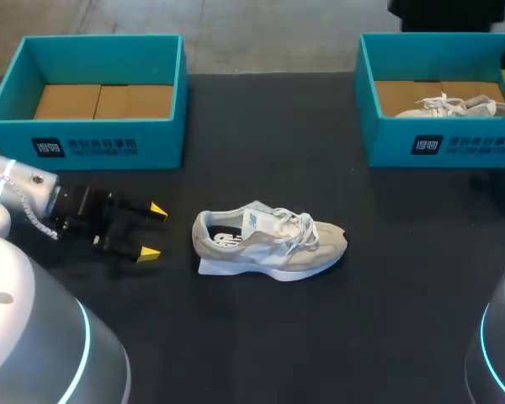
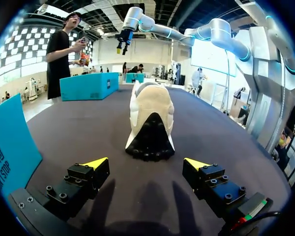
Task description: Take the shoe out of the shoebox, open the shoe tongue, remove and reinsert the insole, then place the shoe into the shoebox
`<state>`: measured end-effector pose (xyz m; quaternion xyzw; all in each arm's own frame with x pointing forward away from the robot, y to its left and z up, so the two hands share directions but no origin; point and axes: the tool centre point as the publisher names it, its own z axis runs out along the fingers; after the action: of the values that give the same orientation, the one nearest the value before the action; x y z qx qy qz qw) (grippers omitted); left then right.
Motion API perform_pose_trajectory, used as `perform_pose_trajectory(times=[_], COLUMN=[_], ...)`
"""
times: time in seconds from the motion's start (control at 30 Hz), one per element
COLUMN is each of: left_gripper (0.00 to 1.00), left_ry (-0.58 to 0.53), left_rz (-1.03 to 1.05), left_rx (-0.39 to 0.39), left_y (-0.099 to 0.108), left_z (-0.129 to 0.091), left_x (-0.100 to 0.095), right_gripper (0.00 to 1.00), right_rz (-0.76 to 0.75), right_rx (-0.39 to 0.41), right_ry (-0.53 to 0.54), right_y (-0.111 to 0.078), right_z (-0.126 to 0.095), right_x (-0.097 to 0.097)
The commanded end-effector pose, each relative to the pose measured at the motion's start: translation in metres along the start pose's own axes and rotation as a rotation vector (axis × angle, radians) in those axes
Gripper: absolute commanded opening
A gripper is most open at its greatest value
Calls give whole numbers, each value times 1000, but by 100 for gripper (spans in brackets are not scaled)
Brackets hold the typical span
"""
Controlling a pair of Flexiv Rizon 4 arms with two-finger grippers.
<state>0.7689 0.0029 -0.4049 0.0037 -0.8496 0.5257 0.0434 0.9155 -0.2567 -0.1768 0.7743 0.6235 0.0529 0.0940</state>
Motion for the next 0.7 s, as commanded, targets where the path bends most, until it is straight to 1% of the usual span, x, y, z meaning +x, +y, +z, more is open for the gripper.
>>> perform_pose_trajectory(times=[0.03,0.4,0.5,0.7], left_gripper=[100,100,100,100], left_ry=[-2,-2,-6,3], left_rz=[1,1,-6,14], left_rx=[0,0,5,30], left_y=[0,0,1,-10], left_z=[0,0,4,12], left_x=[0,0,0,1], right_gripper=[100,100,100,100], right_rz=[1,1,1,1], right_rx=[-2,-2,-2,-2], right_ry=[0,0,0,0], right_y=[-1,-1,-1,-1], right_z=[0,0,0,0], right_x=[0,0,0,0])
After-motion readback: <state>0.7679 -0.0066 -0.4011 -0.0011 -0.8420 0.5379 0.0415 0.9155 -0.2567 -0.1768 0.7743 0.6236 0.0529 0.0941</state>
